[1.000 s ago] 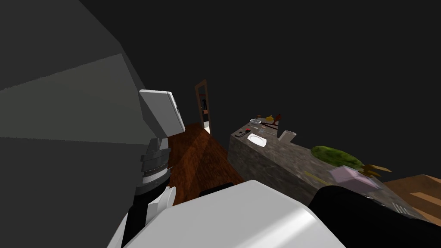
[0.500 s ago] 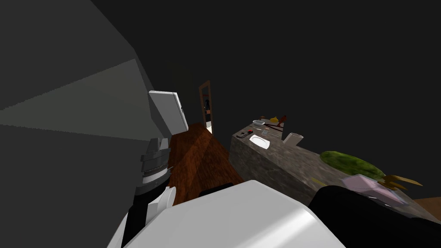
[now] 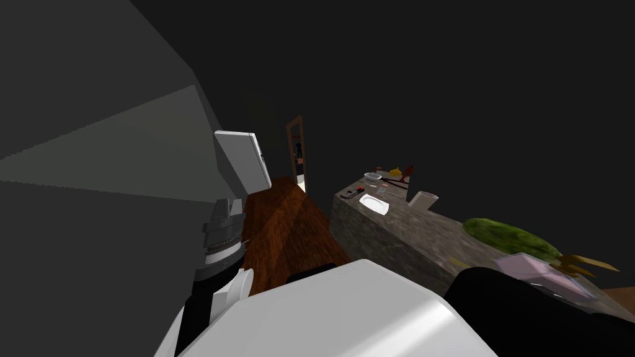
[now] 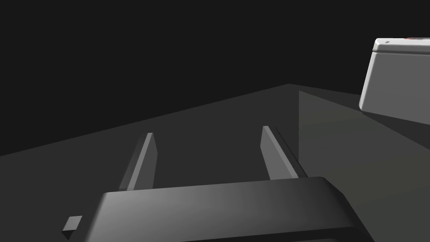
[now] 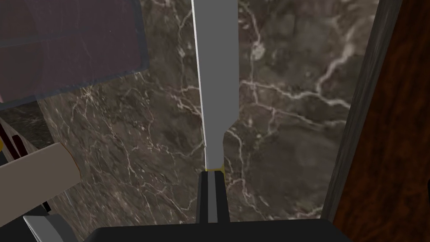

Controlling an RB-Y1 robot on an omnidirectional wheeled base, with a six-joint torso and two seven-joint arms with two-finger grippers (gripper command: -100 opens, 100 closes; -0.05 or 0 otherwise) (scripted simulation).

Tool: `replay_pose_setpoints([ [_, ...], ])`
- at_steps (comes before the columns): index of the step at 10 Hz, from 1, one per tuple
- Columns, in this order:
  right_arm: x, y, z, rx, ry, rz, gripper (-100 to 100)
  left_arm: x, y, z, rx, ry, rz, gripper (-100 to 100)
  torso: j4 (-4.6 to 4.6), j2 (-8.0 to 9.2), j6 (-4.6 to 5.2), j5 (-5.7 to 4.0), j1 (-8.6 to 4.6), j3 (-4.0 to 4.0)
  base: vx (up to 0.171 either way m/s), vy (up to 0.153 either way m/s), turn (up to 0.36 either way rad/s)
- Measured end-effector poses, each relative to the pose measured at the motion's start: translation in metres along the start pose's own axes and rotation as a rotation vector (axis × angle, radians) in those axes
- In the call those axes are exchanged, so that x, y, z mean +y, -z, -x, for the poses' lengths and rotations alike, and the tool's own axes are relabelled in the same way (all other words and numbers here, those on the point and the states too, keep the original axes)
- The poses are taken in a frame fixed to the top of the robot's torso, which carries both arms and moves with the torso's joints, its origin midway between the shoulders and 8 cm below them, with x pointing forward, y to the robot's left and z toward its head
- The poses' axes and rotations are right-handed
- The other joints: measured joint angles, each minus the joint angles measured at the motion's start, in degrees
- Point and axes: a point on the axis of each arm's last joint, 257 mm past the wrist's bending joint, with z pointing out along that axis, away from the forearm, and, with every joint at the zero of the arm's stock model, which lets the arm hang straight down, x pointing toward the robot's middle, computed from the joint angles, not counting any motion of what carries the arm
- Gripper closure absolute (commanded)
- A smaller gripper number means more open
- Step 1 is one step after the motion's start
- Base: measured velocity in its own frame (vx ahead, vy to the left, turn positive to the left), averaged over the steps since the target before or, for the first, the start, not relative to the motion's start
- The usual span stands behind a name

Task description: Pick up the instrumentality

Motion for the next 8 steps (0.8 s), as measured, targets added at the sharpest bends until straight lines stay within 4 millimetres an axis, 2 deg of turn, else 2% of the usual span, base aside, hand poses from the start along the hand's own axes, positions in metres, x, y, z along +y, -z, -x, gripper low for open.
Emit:
replay_pose_setpoints([
  [2, 0.0, 0.0, 0.0, 0.0, 0.0, 0.0, -100, 0.0, 0.0, 0.0, 0.0, 0.0, 0.0, 0, 0.0, 0.0, 0.0, 0.0, 0.0, 0.0, -0.003, 0.001, -0.031],
  [4, -0.03, 0.011, 0.001, 0.002, 0.011, -0.037, -100, 0.0, 0.0, 0.0, 0.0, 0.0, 0.0, 0, 0.01, 0.05, 0.02, 0.02, 0.03, 0.03, -0.02, 0.002, -0.104],
  [6, -0.047, 0.018, -0.001, 0.003, 0.001, -0.062, -100, 0.0, 0.0, 0.0, 0.0, 0.0, 0.0, 0, 0.02, 0.09, 0.0, 0.0, 0.04, 0.05, -0.019, 0.006, -0.086],
  [8, -0.056, 0.028, -0.003, -0.004, -0.01, -0.067, -100, 0.0, 0.0, 0.0, 0.0, 0.0, 0.0, 0, 0.03, 0.12, 0.04, 0.0, 0.02, 0.07, -0.025, -0.007, -0.143],
])
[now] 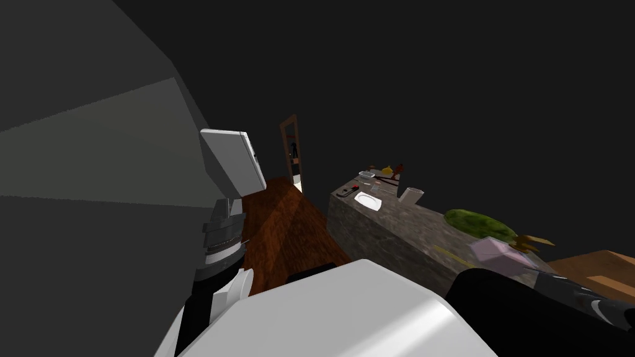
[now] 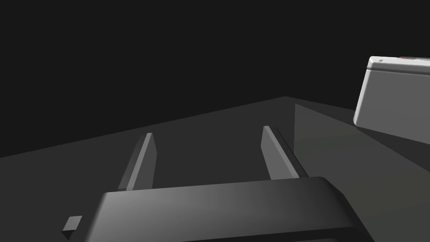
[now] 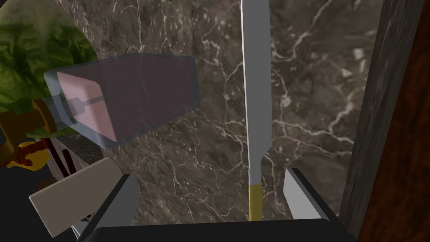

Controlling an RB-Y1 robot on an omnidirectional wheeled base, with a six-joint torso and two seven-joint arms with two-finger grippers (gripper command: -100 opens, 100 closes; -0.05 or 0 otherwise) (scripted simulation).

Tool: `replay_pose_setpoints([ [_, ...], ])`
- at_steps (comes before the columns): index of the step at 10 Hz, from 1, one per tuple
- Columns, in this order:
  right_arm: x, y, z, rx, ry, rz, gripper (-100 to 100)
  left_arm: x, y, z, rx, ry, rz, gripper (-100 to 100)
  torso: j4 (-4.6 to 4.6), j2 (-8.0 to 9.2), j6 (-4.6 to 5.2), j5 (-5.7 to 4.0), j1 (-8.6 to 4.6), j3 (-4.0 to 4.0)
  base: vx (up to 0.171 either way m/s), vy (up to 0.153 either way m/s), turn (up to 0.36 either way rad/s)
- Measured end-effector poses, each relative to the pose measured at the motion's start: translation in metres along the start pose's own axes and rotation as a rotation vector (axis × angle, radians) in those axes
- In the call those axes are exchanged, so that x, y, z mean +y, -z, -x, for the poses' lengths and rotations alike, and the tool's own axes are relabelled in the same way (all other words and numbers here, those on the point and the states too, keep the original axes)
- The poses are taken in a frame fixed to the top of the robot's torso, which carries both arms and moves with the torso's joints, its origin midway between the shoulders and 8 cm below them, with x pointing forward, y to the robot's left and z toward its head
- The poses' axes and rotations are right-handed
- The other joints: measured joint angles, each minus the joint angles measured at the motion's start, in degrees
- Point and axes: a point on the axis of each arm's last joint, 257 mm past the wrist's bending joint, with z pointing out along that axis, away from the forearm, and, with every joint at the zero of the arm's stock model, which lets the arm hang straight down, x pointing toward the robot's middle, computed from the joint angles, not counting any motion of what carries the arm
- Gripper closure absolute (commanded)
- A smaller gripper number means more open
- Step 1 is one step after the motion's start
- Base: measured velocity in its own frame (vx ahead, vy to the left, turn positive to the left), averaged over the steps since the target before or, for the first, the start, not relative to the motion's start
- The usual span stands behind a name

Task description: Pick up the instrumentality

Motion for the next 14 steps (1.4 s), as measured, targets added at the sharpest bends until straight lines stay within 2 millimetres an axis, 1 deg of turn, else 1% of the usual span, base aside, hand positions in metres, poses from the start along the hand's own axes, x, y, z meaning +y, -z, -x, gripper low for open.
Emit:
replay_pose_setpoints([
  [2, -0.002, 0.008, -0.003, -0.012, -0.025, 0.006, -100, 0.0, 0.0, 0.0, 0.0, 0.0, 0.0, 0, 0.01, 0.03, -0.01, -0.02, -0.05, 0.02, -0.025, -0.015, -0.109],
  [5, 0.003, 0.018, -0.002, -0.039, -0.06, 0.033, -100, 0.0, 0.0, 0.0, 0.0, 0.0, 0.0, 0, 0.0, -0.03, -0.03, -0.03, -0.08, -0.01, -0.012, -0.024, -0.103],
  [7, 0.008, 0.022, 0.003, -0.07, -0.091, 0.058, -100, 0.0, 0.0, 0.0, 0.0, 0.0, 0.0, 0, -0.01, -0.06, -0.03, -0.03, -0.1, -0.03, -0.005, -0.024, -0.059],
  [10, 0.017, 0.028, 0.017, -0.112, -0.117, 0.097, -100, 0.0, 0.0, 0.0, 0.0, 0.0, 0.0, 0, -0.02, -0.11, -0.07, -0.03, -0.09, -0.06, 0.001, -0.03, -0.013],
  [12, 0.025, 0.028, 0.031, -0.147, -0.125, 0.137, -100, 0.0, 0.0, 0.0, 0.0, 0.0, 0.0, 0, -0.04, -0.16, -0.08, -0.06, -0.22, -0.09, 0.012, -0.062, 0.026],
  [14, 0.038, 0.028, 0.042, -0.179, -0.128, 0.182, -100, 0.0, 0.0, 0.0, 0.0, 0.0, 0.0, 0, -0.05, -0.19, -0.09, -0.08, -0.29, -0.11, 0.021, -0.081, 0.046],
])
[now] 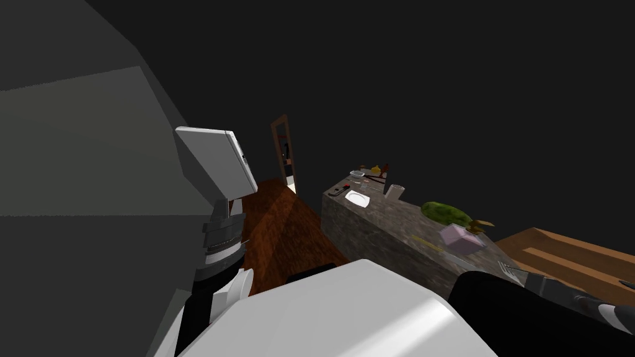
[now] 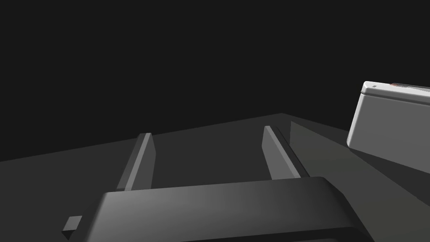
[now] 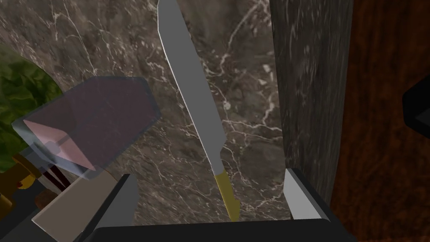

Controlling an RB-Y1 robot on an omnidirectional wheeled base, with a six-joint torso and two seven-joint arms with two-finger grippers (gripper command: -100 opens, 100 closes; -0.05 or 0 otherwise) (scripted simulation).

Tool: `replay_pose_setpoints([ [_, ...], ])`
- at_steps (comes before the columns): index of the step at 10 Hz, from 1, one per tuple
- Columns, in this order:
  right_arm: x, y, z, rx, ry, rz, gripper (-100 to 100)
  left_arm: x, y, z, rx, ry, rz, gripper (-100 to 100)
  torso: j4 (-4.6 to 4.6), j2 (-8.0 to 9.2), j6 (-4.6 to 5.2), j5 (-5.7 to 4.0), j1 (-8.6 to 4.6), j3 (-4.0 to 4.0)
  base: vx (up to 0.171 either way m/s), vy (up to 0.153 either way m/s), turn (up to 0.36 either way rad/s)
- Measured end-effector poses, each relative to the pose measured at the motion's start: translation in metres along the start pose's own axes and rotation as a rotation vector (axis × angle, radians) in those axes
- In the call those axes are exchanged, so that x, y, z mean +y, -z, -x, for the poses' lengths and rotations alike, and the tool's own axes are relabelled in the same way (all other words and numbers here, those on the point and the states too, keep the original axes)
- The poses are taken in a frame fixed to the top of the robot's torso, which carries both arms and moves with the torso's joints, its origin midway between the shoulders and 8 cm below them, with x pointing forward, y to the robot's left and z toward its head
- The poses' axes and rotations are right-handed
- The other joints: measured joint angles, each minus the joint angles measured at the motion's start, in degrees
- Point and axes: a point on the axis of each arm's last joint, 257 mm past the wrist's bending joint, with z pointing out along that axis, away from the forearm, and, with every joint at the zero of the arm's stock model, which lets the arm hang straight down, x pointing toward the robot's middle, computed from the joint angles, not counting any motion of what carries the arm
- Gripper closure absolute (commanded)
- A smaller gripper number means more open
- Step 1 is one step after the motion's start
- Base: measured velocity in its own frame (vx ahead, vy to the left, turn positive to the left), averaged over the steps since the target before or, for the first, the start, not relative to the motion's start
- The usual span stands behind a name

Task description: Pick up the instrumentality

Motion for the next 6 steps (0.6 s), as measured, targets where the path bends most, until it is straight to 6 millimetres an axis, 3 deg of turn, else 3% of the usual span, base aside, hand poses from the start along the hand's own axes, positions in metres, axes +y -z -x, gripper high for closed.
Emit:
replay_pose_setpoints([
  [6, 0.058, -0.012, 0.027, -0.083, -0.009, 0.187, -100, 0.0, 0.0, 0.0, 0.0, 0.0, 0.0, 0, -0.01, -0.05, -0.01, -0.07, -0.22, -0.03, 0.022, -0.108, 0.066],
])
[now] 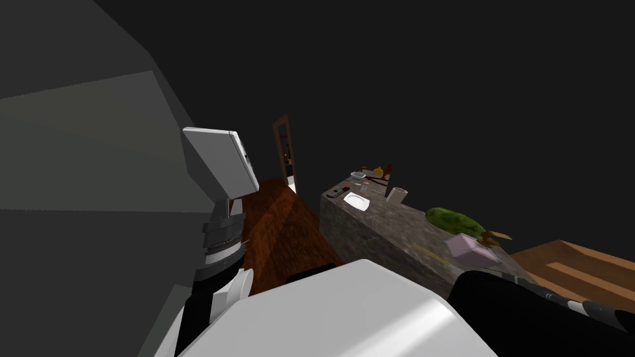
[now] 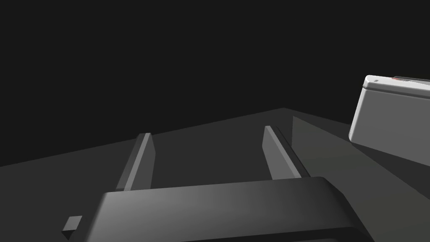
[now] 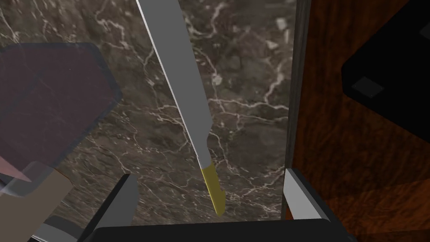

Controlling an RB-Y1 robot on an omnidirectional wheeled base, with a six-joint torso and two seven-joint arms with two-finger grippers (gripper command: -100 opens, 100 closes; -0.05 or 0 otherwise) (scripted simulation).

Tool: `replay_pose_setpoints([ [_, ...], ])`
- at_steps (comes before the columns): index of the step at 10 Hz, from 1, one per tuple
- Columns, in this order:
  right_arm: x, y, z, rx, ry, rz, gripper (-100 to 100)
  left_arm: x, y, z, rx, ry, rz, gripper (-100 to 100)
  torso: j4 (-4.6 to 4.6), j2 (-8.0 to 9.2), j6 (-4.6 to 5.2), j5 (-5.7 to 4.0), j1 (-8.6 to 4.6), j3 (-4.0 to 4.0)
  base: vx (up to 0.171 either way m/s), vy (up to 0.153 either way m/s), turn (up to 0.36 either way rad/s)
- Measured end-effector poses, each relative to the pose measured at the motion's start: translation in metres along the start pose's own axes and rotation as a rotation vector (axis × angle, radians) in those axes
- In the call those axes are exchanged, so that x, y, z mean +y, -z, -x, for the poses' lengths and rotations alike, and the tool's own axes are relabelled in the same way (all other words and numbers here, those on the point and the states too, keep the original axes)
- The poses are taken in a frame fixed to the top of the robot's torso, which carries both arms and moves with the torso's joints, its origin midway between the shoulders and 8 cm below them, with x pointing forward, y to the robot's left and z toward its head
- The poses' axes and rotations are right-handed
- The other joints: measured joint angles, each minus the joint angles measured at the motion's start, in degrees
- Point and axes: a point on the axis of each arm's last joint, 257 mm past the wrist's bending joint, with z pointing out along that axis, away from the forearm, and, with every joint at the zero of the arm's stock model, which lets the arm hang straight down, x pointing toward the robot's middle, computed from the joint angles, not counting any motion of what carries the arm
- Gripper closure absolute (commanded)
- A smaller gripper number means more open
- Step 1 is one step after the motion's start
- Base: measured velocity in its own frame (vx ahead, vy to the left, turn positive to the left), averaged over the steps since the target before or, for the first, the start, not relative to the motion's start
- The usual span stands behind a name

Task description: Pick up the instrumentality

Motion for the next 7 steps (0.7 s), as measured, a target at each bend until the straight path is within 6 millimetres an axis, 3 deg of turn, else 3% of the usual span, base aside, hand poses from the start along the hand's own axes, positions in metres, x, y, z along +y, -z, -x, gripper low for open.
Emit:
replay_pose_setpoints([
  [7, 0.073, -0.018, 0.023, -0.078, 0.0, 0.232, -100, 0.0, 0.0, 0.0, 0.0, 0.0, 0.0, 0, 0.02, 0.06, 0.01, 0.02, 0.07, 0.04, 0.005, -0.102, 0.069],
])
